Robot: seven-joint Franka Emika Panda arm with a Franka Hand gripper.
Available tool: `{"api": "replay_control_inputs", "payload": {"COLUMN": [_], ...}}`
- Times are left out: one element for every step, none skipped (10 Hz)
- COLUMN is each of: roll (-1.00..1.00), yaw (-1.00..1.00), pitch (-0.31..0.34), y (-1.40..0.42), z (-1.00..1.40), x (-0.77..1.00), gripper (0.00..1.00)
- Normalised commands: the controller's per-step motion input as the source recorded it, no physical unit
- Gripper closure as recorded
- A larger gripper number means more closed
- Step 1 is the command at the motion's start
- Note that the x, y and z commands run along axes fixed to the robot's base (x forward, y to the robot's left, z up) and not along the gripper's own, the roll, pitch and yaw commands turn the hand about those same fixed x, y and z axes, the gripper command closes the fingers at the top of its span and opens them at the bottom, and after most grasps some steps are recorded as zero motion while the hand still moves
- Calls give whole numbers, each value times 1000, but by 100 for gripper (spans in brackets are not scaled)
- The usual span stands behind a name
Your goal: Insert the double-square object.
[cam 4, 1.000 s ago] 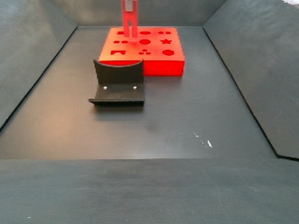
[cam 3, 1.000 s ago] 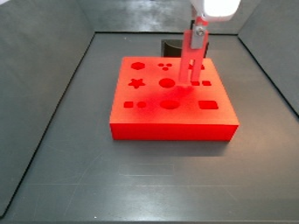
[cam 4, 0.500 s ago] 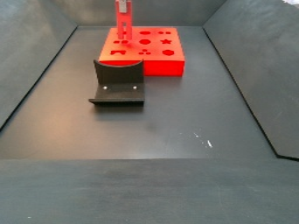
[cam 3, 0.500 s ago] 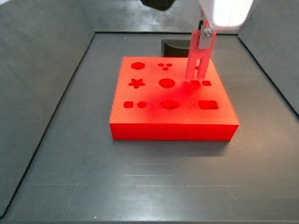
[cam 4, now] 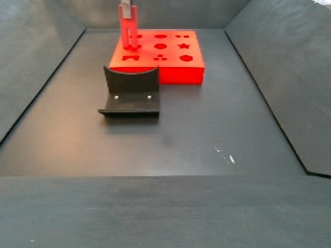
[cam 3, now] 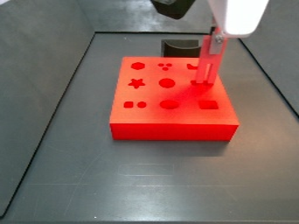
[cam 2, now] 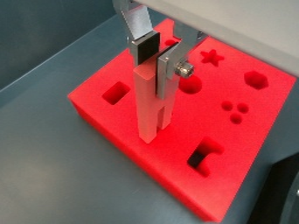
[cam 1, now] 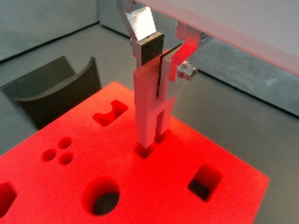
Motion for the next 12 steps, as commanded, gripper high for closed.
{"api": "replay_control_inputs", "payload": {"roll": [0,0,-24,-81,-91,-76,-69,-60,-64,-66,-83,-9], "yaw": [-226,-209,-60,0,0,0,0,0,0,0,0,0], "pitch": [40,76,51,37,41,39,27,20,4,0,0,0], "y": [0,0,0,3,0,0,0,0,6,60,14,0], "z": [-129,-3,0,0,0,0,0,0,0,-23,-17,-149], "x": [-51,-51,-149,-129,-134,-146,-114,-143,-200,-271,-197,0], "gripper": [100,100,100,100,100,100,100,100,100,100,100,100]}}
